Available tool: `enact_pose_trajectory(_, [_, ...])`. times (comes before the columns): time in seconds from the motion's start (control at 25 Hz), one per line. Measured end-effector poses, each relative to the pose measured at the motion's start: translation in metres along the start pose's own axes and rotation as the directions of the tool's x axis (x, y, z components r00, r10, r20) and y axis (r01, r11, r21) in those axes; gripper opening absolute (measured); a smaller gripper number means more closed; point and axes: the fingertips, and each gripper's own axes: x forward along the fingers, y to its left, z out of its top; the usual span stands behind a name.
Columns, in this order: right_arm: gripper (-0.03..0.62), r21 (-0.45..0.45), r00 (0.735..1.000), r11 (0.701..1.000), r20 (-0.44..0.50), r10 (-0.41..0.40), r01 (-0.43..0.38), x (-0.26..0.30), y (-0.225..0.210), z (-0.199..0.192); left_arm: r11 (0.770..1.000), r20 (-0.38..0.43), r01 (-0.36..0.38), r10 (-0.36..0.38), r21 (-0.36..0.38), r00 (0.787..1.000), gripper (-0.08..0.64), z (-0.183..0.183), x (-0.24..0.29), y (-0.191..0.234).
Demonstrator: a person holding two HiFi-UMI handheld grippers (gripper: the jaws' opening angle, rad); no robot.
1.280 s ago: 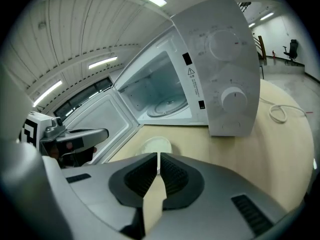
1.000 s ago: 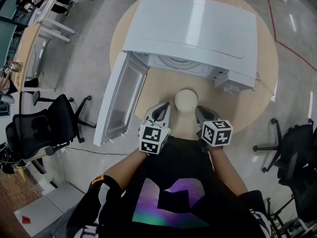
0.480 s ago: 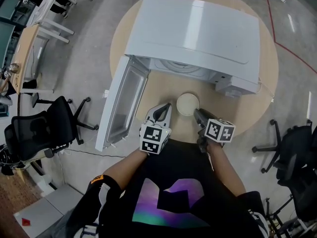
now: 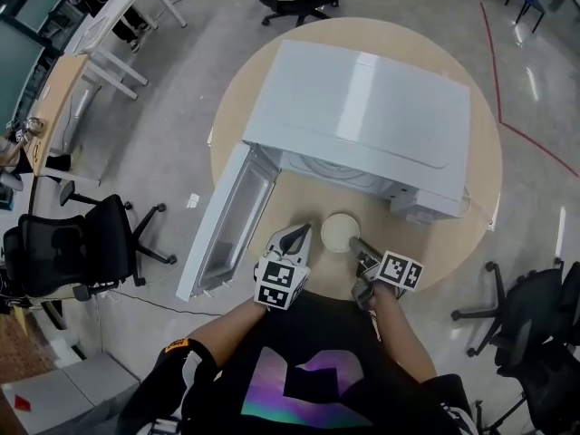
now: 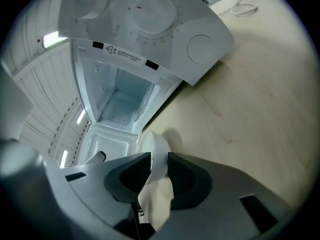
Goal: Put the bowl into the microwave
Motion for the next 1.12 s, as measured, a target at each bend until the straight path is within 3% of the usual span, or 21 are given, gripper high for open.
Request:
enact_pose_trajectory(0.16, [0.092, 0.062, 0.999, 0.997, 0.035, 0.039, -0.041, -0.002, 0.000, 0.002, 1.000, 0.001, -0.005, 0.005, -0.002, 1.000, 0.046, 0.004, -0.002, 0.001])
enact_pose_trajectory(0.6, [0.061, 0.081, 0.996, 0.996, 0.081, 0.025, -0.032, -0.008, 0.006, 0.015, 1.000, 0.008, -0.021, 0.021, -0.019, 1.000, 0.046, 0.010, -0.003, 0.006])
enact_pose_trajectory(1.12, [0.055, 0.064, 0.977, 0.993, 0.193, 0.088, -0.102, -0.015, 0.072, 0.059, 0.998, 0.061, -0.027, 0.030, -0.055, 0.998, 0.046, 0.034, -0.005, 0.021])
